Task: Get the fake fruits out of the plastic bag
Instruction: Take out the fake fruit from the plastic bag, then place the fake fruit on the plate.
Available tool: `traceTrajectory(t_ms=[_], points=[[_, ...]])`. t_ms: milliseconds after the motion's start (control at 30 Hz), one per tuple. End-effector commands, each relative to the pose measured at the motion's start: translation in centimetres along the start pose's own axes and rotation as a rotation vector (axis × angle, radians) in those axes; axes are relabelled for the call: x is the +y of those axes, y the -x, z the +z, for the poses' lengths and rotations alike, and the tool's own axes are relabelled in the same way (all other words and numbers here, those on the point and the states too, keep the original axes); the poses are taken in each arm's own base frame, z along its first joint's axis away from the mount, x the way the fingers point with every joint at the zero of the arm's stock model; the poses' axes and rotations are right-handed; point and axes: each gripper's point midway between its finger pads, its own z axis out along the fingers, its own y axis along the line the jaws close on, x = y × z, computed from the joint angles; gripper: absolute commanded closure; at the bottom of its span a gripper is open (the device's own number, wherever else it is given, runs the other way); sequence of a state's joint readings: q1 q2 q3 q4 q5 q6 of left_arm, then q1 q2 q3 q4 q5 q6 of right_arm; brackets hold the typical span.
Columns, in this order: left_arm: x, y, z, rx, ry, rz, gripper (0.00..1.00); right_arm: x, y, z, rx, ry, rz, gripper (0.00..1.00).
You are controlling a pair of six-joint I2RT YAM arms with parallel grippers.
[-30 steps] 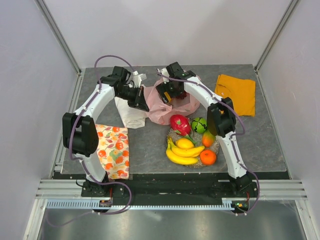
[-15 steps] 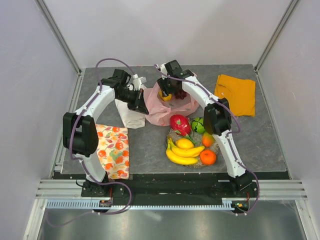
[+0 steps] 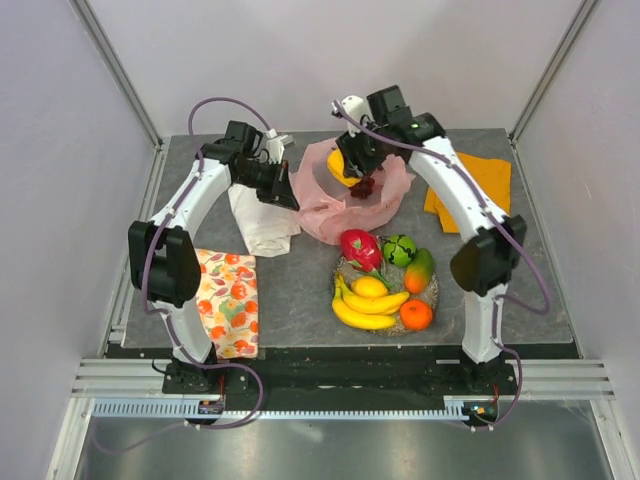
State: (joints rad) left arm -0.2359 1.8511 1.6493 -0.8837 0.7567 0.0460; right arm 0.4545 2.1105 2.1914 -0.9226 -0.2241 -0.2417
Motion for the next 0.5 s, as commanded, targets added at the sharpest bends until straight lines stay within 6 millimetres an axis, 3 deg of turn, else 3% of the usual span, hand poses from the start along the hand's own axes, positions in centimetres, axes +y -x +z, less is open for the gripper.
traceTrajectory(t_ms=[0,67,100,133,167,200,267,300,367,400,467], points=[[0.2,2.6,-0.4,-0.055,0.013,0.08,0.99,5.4,0.5,-9.4,-0.073,0.17,-0.121,1.0],[0.1,3.0,-0.5,-0.065,0.012,0.08,0.98,6.7,-2.0,-10.0,-0.041,0.24,-0.187,1.0],[0.0,3.2,-0.6,-0.07,0.015,0.084,0.98,8.1,-2.5,-12.2,-0.063,0.274,-0.227,1.0],[-0.1,3.3,-0.7,-0.074,0.015,0.082,0.98,8.7,-4.8,-12.0,-0.023,0.309,-0.296,0.99],[-0.2,3.4,-0.8,-0.076,0.015,0.083,0.98,9.3,-5.9,-12.7,-0.012,0.33,-0.335,0.99],[-0.3,3.4,-0.9,-0.079,0.014,0.085,0.98,10.3,-8.4,-13.7,0.022,0.358,-0.36,0.98],[-0.6,3.3,-1.1,-0.079,0.009,0.082,0.98,10.1,-10.5,-15.2,0.038,0.324,-0.428,0.99],[-0.7,3.3,-1.1,-0.08,0.004,0.083,0.98,10.1,-13.0,-14.8,0.098,0.331,-0.427,0.99],[-0.8,3.2,-1.3,-0.081,0.005,0.088,0.98,9.7,-15.2,-15.9,0.141,0.304,-0.486,0.99],[-0.9,3.2,-1.4,-0.084,0.008,0.093,0.98,9.7,-17.2,-15.6,0.184,0.312,-0.492,0.99],[-1.0,3.2,-1.5,-0.087,0.011,0.097,0.98,8.7,-18.4,-15.7,0.203,0.238,-0.509,1.0]])
